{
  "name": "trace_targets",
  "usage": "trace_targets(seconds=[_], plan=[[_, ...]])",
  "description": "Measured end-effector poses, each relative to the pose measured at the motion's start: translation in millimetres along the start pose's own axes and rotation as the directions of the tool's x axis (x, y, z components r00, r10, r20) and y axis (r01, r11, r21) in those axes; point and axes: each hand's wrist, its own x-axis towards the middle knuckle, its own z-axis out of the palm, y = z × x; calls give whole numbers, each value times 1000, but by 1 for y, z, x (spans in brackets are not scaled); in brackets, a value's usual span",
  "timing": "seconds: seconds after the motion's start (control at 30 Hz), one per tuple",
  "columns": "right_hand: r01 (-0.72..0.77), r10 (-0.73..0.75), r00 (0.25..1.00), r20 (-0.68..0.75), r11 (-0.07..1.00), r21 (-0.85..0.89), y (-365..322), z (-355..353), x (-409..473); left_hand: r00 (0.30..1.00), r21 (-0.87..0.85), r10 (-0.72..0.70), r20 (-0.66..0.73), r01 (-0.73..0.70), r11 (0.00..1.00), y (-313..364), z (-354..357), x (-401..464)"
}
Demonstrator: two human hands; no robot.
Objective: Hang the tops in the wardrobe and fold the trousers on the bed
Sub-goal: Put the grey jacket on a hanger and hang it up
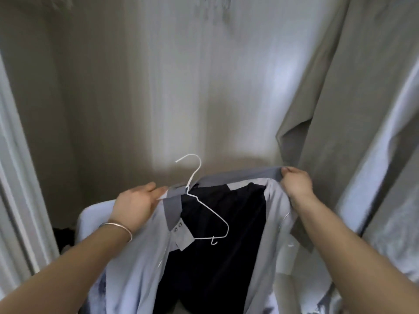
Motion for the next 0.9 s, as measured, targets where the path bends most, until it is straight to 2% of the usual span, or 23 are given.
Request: trace_targets(seconds=[0.03,0.07,0.1,0.13,0.17,0.2,0.23,0.27,0.3,0.33,0.37,0.4,0.43,0.5,0.57,0.63,0.7,0.73,0.8,0.83,0.87,0.9], plan=[[21,-15,999,-47,993,113,-10,-1,-11,995,-28,-99,14,99,995,12,-1,2],[57,-50,998,-42,977,206,-20,-1,-25,966,-113,-248,76,255,960,21,-1,6],[108,-120,992,31,959,260,-29,-2,-41,900,-260,-395,186,432,863,29,-2,11],[159,-218,958,184,944,289,-37,-5,-57,818,-430,-485,309,575,696,33,-2,14],[188,-302,863,405,936,297,-43,-8,-73,762,-566,-506,404,643,516,33,0,17],[200,-323,707,630,945,259,-47,-10,-84,747,-655,-504,434,646,393,34,-1,19],[228,-299,552,779,952,204,-47,-11,-89,748,-708,-500,436,629,322,36,-4,21],[270,-271,480,834,951,154,-44,-10,-90,753,-745,-486,444,611,266,38,-8,22],[336,-277,523,806,936,104,-40,-7,-86,765,-778,-460,450,589,218,41,-13,23],[420,-316,636,705,907,27,-33,-3,-77,789,-805,-422,447,560,194,46,-20,22],[519,-377,718,586,850,-88,-27,2,-69,817,-825,-382,431,529,200,52,-26,22],[591,-408,737,540,776,-221,-23,5,-63,846,-841,-346,406,494,219,56,-32,22],[622,-389,733,558,715,-319,-18,8,-57,869,-856,-319,380,460,235,60,-36,22],[626,-296,718,630,671,-398,-9,13,-53,888,-874,-290,357,427,231,62,-40,20],[617,-350,734,582,701,-357,0,18,-53,901,-882,-250,354,411,231,61,-42,19],[586,-428,782,453,753,-300,3,20,-53,912,-879,-251,325,389,274,60,-39,21],[547,-443,819,366,796,-260,1,17,-52,901,-877,-350,255,368,308,54,-36,28],[544,-445,815,371,809,-225,-1,15,-50,884,-886,-411,224,360,292,50,-37,34],[598,-488,772,406,776,-203,-6,10,-48,835,-914,-509,210,352,200,40,-42,52],[632,-519,751,408,745,-216,-7,9,-48,806,-931,-543,235,348,113,35,-44,61],[651,-549,743,383,726,-224,-8,9,-48,769,-935,-576,278,355,23,31,-47,70],[649,-571,751,330,729,-217,-9,9,-49,736,-929,-602,310,369,-27,29,-50,76]])
